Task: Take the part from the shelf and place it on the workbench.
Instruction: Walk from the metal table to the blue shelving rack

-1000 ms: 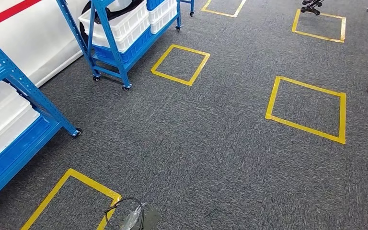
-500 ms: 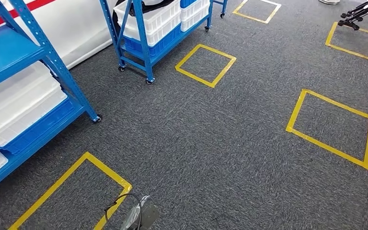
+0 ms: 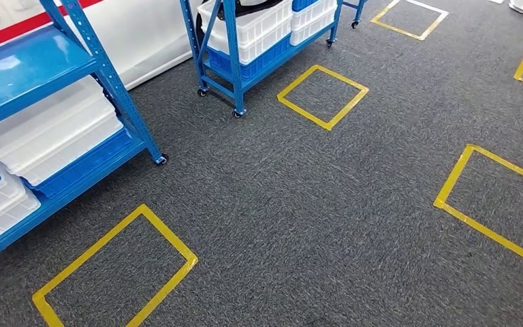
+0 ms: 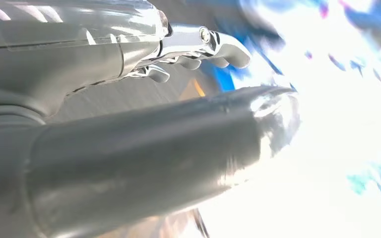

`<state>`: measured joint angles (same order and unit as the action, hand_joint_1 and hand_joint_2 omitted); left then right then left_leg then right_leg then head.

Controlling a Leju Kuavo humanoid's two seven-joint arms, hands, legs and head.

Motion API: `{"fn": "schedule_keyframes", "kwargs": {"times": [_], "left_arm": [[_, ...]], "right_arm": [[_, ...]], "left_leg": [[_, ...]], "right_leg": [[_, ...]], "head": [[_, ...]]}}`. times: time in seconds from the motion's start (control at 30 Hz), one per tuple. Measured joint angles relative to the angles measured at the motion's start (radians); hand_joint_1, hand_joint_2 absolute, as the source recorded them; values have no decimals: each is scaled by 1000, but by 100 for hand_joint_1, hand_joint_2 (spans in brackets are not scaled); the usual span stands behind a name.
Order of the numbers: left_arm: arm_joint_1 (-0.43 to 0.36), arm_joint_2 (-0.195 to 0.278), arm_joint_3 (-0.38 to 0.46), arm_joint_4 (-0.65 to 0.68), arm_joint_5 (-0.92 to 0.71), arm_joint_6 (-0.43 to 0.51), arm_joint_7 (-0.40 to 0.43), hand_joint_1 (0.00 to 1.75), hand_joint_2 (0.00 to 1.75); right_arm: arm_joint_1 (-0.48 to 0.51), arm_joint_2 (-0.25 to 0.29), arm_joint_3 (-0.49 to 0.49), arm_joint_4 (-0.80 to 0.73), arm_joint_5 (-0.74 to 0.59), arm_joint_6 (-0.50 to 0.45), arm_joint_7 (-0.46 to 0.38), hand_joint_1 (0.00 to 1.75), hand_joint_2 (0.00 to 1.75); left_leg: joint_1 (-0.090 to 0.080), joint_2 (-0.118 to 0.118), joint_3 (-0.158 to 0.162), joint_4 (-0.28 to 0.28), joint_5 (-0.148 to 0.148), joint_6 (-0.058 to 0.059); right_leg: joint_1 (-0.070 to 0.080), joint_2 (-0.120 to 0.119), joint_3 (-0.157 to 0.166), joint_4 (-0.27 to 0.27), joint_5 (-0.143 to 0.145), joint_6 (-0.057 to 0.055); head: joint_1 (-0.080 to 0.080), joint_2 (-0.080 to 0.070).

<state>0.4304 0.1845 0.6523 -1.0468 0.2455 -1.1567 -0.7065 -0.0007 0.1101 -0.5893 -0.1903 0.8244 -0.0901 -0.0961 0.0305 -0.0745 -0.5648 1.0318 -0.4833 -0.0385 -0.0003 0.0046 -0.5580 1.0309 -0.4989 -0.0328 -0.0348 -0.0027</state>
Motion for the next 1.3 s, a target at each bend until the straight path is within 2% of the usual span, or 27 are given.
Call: {"fn": "schedule_keyframes", "kwargs": {"times": [0.03, 0.07, 0.13, 0.17, 0.2, 0.23, 0.27, 0.33, 0.4, 0.47, 0.53, 0.6, 0.63, 0.67, 0.7, 0.73, 0.77, 0.83, 0.9, 0.97, 1.03, 1.1, 1.17, 1.2, 1.23, 1.27, 1.3], "left_arm": [[23, -13, 52, -52, -49, -89, 2, 0, 0], [41, -30, 91, -104, -150, -135, 4, 0, 0], [48, -78, 149, -185, -408, -139, 13, 0, 0], [30, -104, 179, -210, -519, -136, 25, 0, 0], [-5, -131, 210, -221, -594, -135, 41, 0, 0], [-51, -157, 236, -224, -637, -134, 58, 0, 0], [-98, -179, 250, -223, -654, -133, 67, 0, 0], [-155, -227, 220, -234, -647, -123, 69, 0, 0], [-157, -270, 123, -258, -592, -69, 77, 0, 0], [-144, -294, -5, -276, -503, 35, 94, 0, 0], [-139, -286, -129, -288, -360, 185, 117, 0, 0], [-196, -243, -211, -257, -157, 418, 141, 0, 0], [-250, -207, -220, -205, -66, 548, 147, 0, 0], [-305, -164, -200, -136, -15, 658, 144, 0, 0], [-349, -125, -159, -62, -9, 727, 139, 0, 0], [-373, -90, -108, 3, -39, 754, 132, 0, 0], [-387, -68, -58, 58, -92, 751, 125, 0, 0], [-406, -41, 5, 151, -198, 726, 113, 0, 0], [-416, -30, 42, 256, -286, 748, 108, 0, 0], [-411, -26, 84, 368, -352, 809, 115, 0, 0], [-408, -25, 124, 468, -396, 898, 146, 0, 0], [-412, -35, 158, 548, -435, 1001, 201, 0, 0], [-413, -58, 183, 610, -471, 1087, 255, 0, 0], [-412, -70, 191, 635, -488, 1117, 277, 0, 0], [-411, -81, 197, 656, -507, 1140, 299, 0, 0], [-410, -92, 200, 674, -527, 1159, 320, 0, 0], [-411, -102, 201, 689, -548, 1173, 339, 0, 0]], "right_arm": [[-4, -7, -6, 0, 0, 0, 2, 0, 0], [-8, -14, -11, 0, 0, 0, 3, 0, 0], [-12, -27, -21, 0, 4, 2, 3, 0, 0], [-13, -34, -24, 0, 10, 5, 3, 0, 0], [-14, -41, -24, 0, 19, 10, 4, 0, 0], [-15, -47, -24, 0, 29, 15, 4, 0, 0], [-18, -51, -23, 0, 37, 18, 4, 0, 0], [-29, -55, -23, 0, 48, 20, 5, 0, 0], [-41, -56, -23, 0, 53, 19, 5, 0, 0], [-50, -56, -23, 0, 58, 18, 5, 0, 0], [-48, -53, -23, 0, 65, 15, 7, 0, 0], [-36, -42, -24, 0, 74, 6, 11, 0, 0], [-31, -32, -26, 0, 78, 0, 15, 0, 0], [-27, -23, -29, 0, 81, -4, 18, 0, 0], [-26, -15, -33, 0, 82, -6, 23, 0, 0], [-26, -8, -38, -1, 83, -7, 28, 0, 0], [-25, -3, -43, -2, 84, -8, 33, 0, 0], [-18, 2, -53, -4, 84, -8, 39, 0, 0], [-14, 3, -63, -5, 84, -6, 41, 0, 0], [-15, 3, -72, -5, 85, -4, 39, 0, 0], [-14, -1, -80, -5, 87, -5, 37, 0, 0], [-11, -11, -88, -5, 89, -8, 35, 0, 0], [-10, -22, -95, -5, 91, -10, 34, 0, 0], [-10, -27, -98, -5, 91, -13, 33, 0, 0], [-11, -30, -101, -5, 91, -15, 33, 0, 0], [-11, -33, -105, -5, 91, -17, 32, 0, 0], [-12, -36, -109, -5, 91, -19, 31, 0, 0]], "left_leg": [[-2, 16, -15, 34, -21, -1], [-4, 37, -38, 88, -50, -1], [-5, 57, -99, 217, -106, -1], [-5, 59, -117, 253, -114, -1], [-5, 62, -118, 252, -103, 0], [-6, 67, -98, 211, -74, 2], [-7, 79, -62, 144, -39, 7], [-15, 112, 6, 21, 2, 17], [-26, 126, 26, -19, 4, 25], [-27, 113, 29, -30, 13, 35], [-22, 95, 36, -45, 26, 46], [-19, 68, 30, -49, 36, 54], [-19, 50, 23, -48, 39, 55], [-18, 35, 19, -46, 41, 54], [-17, 24, 17, -44, 42, 51], [-15, 18, 19, -41, 40, 47], [-14, 14, 21, -37, 36, 42], [-15, -1, 16, -25, 27, 30], [-13, -19, 4, -17, 23, 15], [-7, -26, 1, -19, 22, 1], [-6, 6, -8, 7, 3, -8], [-7, 50, -59, 110, -50, -13], [-6, 63, -125, 232, -95, -17], [-5, 65, -140, 256, -94, -18], [-5, 68, -133, 239, -72, -17], [-5, 76, -109, 188, -39, -16], [-6, 95, -74, 118, -6, -14]], "right_leg": [[-2, -10, 3, -3, 0, -8], [-2, -19, 5, -5, 0, -13], [0, -40, 7, -5, -3, -17], [0, -53, 8, -5, -4, -16], [1, -68, 10, -5, -6, -14], [1, -85, 12, -5, -8, -12], [2, -101, 15, -5, -9, -10], [3, -124, 22, -5, -12, -2], [-1, -131, 27, -6, -11, 10], [-6, -131, 33, -7, -11, 25], [-10, -84, 21, 26, -36, 36], [-13, -26, -34, 133, -94, 40], [-13, -14, -70, 198, -121, 40], [-13, -9, -97, 244, -131, 41], [-15, -5, -110, 259, -123, 42], [-18, -3, -102, 234, -95, 44], [-23, 2, -78, 177, -55, 48], [-34, 38, -27, 63, -3, 52], [-32, 62, -10, 21, 1, 45], [-27, 50, -6, 13, 2, 30], [-27, 33, 4, 0, 5, 16], [-26, 8, 11, -7, 3, 7], [-22, -19, 15, -8, -2, 3], [-20, -33, 17, -7, -5, 3], [-19, -45, 21, -7, -9, 4], [-19, -57, 26, -7, -13, 7], [-19, -69, 32, -7, -17, 11]], "head": [[0, 0], [0, 0], [0, 0], [0, 0], [0, 0], [0, 0], [0, 0], [0, 0], [0, 0], [0, 0], [0, 0], [0, 0], [0, 0], [0, 0], [0, 0], [0, 0], [0, 0], [0, 0], [0, 0], [0, 0], [0, 0], [0, 0], [0, 0], [0, 0], [0, 0], [0, 0], [0, 0]]}}
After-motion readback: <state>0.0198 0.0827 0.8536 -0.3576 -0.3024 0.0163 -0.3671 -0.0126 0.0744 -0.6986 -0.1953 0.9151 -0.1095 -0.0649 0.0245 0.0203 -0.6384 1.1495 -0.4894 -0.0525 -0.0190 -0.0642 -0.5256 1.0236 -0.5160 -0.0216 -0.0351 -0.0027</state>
